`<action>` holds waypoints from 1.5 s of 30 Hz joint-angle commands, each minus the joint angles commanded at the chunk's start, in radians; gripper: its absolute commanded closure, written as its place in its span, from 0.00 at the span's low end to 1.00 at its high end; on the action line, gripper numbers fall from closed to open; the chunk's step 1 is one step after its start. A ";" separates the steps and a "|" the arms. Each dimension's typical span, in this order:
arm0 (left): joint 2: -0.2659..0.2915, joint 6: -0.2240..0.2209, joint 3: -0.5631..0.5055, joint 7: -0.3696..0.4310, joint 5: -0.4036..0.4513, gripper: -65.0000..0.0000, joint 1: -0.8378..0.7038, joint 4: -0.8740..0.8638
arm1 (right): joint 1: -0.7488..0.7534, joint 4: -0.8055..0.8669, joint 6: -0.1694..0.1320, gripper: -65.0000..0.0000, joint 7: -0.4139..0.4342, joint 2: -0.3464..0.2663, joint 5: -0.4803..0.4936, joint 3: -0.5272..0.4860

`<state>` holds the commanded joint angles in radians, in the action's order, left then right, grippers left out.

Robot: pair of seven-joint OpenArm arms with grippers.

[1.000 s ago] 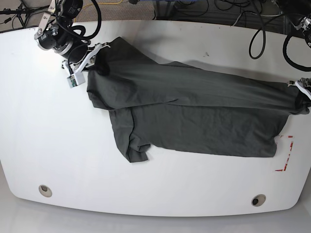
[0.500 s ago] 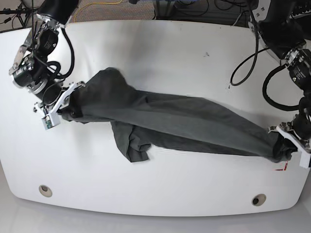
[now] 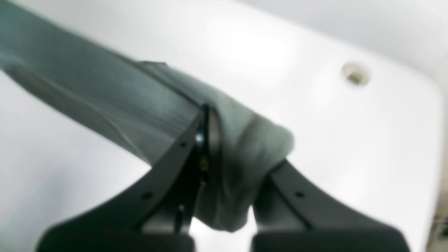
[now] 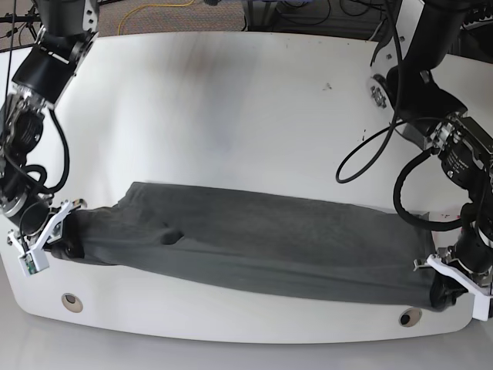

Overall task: Fold the T-shirt properly
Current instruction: 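Lift the shirt with both grippers and fling it out over the table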

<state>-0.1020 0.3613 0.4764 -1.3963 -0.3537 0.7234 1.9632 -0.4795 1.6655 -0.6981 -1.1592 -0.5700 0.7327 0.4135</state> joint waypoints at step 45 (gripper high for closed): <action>0.025 0.044 -0.115 0.019 0.160 0.99 0.344 -0.155 | -0.582 -0.173 0.000 1.00 -0.018 -0.269 0.006 -0.413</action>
<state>-0.0775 0.4058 0.3613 -1.3771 -0.1941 1.0671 1.8082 -1.0610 1.4922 -0.6981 -1.1776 -0.8385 0.7388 0.0008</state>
